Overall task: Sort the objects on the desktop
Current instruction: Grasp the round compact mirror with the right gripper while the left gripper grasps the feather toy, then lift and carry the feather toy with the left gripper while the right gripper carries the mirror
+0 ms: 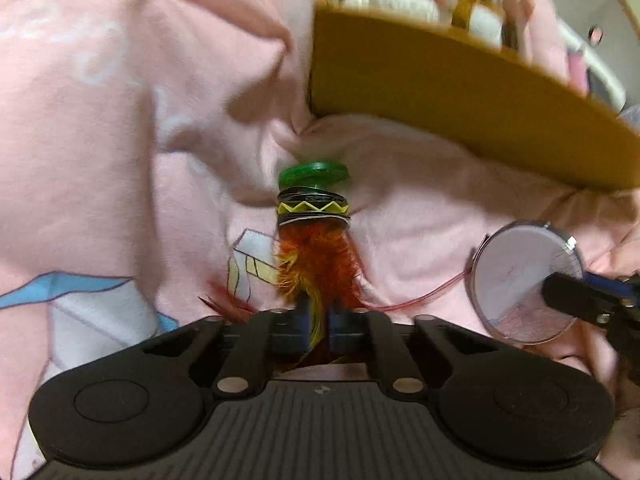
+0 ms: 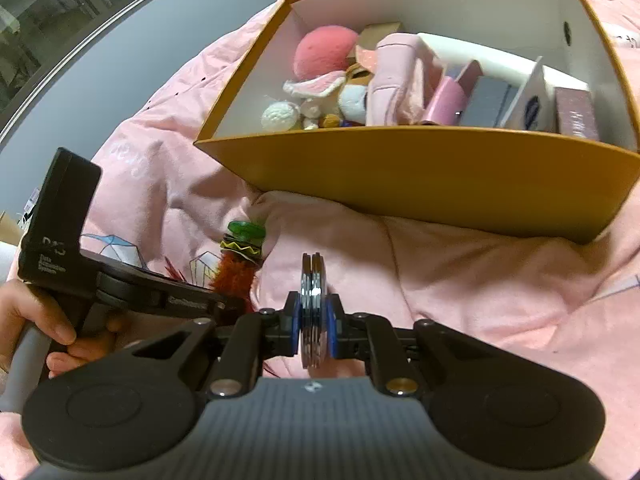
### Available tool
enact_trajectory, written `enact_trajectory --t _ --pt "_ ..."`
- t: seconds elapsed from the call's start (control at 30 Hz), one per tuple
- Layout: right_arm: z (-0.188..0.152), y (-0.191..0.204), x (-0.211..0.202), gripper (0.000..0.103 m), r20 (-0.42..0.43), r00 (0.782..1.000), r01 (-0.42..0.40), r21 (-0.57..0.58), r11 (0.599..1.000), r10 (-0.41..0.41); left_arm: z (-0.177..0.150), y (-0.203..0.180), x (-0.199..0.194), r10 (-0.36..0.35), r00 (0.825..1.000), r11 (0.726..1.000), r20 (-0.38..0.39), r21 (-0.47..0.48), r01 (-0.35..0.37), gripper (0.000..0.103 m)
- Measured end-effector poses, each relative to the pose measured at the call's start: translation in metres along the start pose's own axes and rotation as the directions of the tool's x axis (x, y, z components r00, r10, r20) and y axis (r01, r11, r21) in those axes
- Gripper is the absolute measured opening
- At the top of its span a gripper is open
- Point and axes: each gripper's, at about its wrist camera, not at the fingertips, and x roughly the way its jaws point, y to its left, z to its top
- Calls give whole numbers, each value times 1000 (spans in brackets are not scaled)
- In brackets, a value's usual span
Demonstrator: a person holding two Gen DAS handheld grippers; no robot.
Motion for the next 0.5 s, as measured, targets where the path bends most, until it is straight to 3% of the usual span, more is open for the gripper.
enact_trajectory --t 0.1,0.27,0.5 --pt "3 -9 -4 14 -2 1000 -9 39 999 9 -7 -1 -36 -59 994 998 94 28 56 3" --pt "7 -17 -9 14 23 1000 -2 48 999 1 -8 5 -88 -160 962 987 221 39 155 3" --pt "4 -20 -17 14 49 999 -10 95 995 6 16 3 -111 -261 933 964 248 10 267 3"
